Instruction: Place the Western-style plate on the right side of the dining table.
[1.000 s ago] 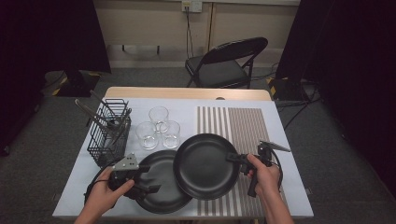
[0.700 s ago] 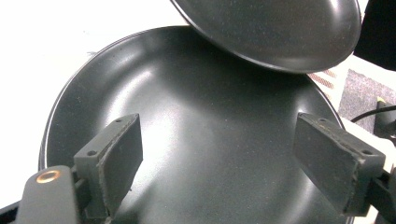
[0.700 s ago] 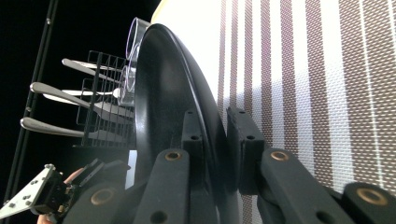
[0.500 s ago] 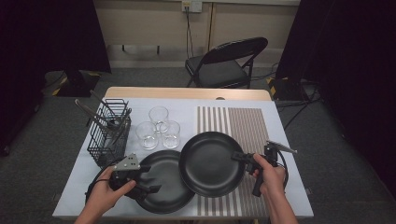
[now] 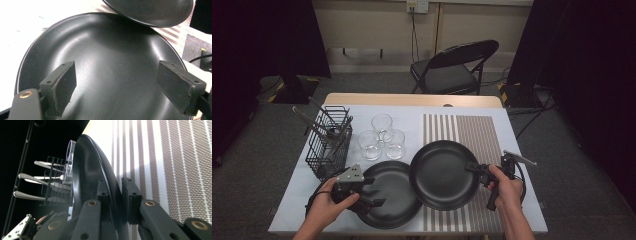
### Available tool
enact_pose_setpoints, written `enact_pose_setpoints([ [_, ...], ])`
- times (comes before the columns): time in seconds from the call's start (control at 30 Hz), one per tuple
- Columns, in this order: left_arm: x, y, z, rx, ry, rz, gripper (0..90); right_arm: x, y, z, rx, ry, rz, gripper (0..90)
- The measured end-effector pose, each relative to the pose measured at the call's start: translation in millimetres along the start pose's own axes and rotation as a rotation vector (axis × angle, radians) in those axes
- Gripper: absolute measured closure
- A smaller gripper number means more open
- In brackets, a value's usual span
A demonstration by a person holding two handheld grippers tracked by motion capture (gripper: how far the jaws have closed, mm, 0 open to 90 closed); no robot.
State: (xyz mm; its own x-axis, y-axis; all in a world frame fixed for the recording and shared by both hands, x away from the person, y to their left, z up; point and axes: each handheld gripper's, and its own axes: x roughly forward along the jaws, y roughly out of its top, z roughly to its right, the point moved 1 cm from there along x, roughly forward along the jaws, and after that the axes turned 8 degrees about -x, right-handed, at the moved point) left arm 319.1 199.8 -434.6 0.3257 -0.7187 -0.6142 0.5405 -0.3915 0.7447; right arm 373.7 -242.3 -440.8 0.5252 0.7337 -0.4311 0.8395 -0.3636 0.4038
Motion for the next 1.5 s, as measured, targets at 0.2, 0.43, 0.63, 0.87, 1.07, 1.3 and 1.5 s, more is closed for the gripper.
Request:
enact_pose_setpoints([
  [0.2,2.1,2.1,1.1,0.005,-0.005,-0.005,16.0,-6.5,1.2,4.7,0.01,-0.009,0.025,77.8],
  [0.43,5.1,3.2,1.4,0.012,-0.011,-0.011,16.0,-12.8,1.7,10.3,0.019,-0.026,0.038,77.5],
  [0.63,7.7,3.7,2.2,0.017,-0.022,-0.02,16.0,-16.9,2.3,15.3,0.022,-0.035,0.052,76.9],
  [0.87,8.2,4.5,2.5,0.022,-0.019,-0.022,16.0,-22.0,4.5,20.2,0.032,-0.057,0.064,76.7],
  [1.07,8.7,4.0,2.4,0.022,-0.02,-0.021,16.0,-22.0,5.6,22.6,0.036,-0.053,0.079,76.6],
  [1.3,9.7,4.0,2.7,0.022,-0.021,-0.026,16.0,-23.7,7.3,26.8,0.048,-0.058,0.089,76.4],
  [1.5,9.9,4.0,2.9,0.022,-0.022,-0.025,16.0,-24.2,8.4,28.8,0.047,-0.065,0.094,76.2],
])
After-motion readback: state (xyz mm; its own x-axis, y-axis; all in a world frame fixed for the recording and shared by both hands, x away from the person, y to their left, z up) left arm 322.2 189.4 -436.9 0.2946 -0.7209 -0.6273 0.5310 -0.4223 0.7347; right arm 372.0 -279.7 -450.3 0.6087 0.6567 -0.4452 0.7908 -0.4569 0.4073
